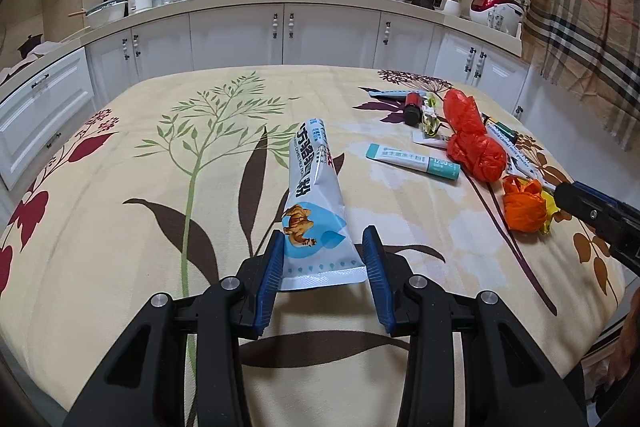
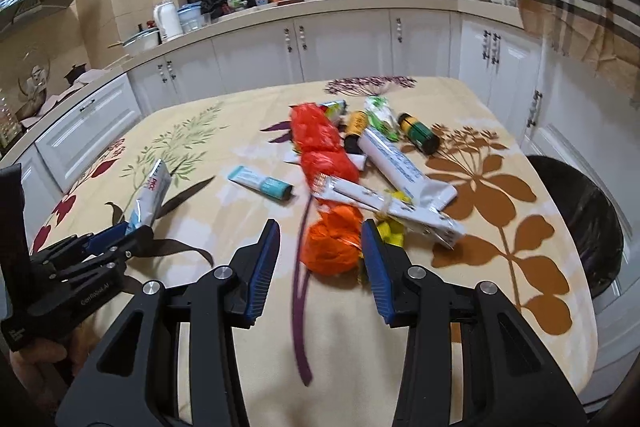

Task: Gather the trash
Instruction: 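Lift the orange bag and the printed packet off the table with both tools, then carry both items over the black bin and open both tools to drop them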

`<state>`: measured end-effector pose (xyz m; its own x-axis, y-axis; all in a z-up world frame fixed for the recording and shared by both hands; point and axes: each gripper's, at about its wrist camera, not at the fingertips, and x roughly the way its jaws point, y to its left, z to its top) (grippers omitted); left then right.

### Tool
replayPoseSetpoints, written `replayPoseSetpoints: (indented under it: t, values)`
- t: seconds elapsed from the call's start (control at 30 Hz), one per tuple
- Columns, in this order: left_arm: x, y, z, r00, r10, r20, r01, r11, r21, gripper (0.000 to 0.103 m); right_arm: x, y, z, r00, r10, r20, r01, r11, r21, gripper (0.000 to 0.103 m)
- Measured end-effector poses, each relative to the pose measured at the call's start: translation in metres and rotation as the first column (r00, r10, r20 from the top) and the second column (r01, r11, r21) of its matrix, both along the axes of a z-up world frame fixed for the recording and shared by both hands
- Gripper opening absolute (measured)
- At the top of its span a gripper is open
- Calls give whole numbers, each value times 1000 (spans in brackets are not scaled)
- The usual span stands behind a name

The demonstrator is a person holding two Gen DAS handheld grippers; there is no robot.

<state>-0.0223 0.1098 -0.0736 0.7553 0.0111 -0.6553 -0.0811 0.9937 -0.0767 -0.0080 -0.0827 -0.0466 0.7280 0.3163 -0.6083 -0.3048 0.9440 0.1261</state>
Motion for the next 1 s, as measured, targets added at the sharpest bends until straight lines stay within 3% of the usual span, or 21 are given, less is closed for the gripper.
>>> replayPoseSetpoints:
  t: [0.47, 0.73, 1.0]
  values:
    - [-2, 18, 7, 998, 63, 26, -64, 997, 31, 41, 30, 11, -27, 995, -44, -90, 36, 995, -90, 39]
    - [-1, 13, 9, 998, 53, 31, -54, 998, 34, 41, 23, 12, -24, 998, -17, -56, 12, 995, -99, 37]
    - [1, -10, 24, 998, 0, 60, -2, 999, 41, 41, 5, 0, 5, 999, -4, 41, 7, 997, -75, 37]
